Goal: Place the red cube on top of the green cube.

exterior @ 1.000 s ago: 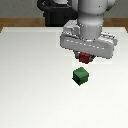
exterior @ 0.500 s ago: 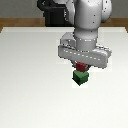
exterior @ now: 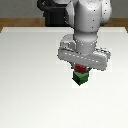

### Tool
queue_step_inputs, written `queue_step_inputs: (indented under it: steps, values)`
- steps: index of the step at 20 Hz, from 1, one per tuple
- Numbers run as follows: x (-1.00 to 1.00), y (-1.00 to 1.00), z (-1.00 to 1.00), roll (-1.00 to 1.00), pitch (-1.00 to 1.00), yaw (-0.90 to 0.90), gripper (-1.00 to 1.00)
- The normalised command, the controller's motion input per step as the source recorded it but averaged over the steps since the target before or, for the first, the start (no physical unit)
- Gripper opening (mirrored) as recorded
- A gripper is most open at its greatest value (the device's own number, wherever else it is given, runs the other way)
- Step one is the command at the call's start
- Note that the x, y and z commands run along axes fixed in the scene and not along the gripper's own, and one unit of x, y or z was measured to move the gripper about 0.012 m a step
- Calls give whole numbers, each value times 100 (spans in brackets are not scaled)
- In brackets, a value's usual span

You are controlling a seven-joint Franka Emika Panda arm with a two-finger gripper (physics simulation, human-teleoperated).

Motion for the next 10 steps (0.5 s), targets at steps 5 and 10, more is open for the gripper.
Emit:
queue_step_inputs:
  steps: [5,10]
  values:
    - [0,0,0,0,0,0,100]
    - [0,0,0,0,0,0,100]
